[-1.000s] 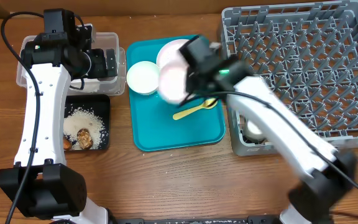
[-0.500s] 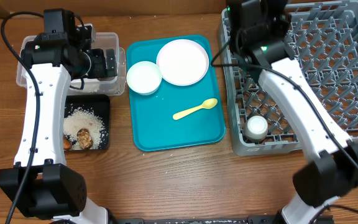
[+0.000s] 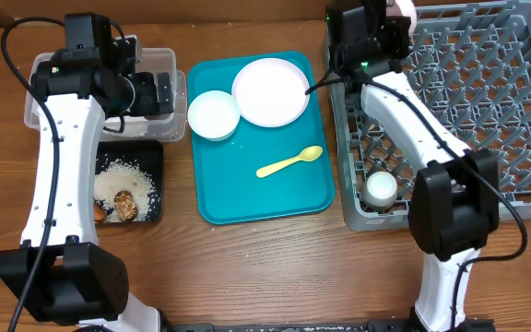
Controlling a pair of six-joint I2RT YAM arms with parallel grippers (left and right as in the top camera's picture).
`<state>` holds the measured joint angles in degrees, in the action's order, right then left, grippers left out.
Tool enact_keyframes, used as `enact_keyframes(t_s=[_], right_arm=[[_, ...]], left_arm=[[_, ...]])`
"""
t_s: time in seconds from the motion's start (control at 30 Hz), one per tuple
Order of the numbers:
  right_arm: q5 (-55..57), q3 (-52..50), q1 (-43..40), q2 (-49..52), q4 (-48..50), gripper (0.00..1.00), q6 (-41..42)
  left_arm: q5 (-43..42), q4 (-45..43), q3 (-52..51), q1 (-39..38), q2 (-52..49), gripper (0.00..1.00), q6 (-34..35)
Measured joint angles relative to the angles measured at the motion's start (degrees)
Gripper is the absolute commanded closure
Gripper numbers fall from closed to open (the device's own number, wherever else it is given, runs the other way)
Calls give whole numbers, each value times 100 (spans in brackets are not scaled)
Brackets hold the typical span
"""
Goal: Sort waste into correct bins and load items into the dishwasher
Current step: 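Lift the pink bowl and carry it right over the dish rack, then lower the pink bowl into the back of the dish rack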
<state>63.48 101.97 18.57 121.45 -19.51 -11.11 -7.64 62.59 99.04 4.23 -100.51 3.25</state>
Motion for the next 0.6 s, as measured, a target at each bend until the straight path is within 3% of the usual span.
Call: enact_keyframes(t_s=[0.6], right_arm=[[98, 0, -24, 793, 809, 96, -133]], left_arm=[[-2, 0, 0, 0, 0, 0, 0]])
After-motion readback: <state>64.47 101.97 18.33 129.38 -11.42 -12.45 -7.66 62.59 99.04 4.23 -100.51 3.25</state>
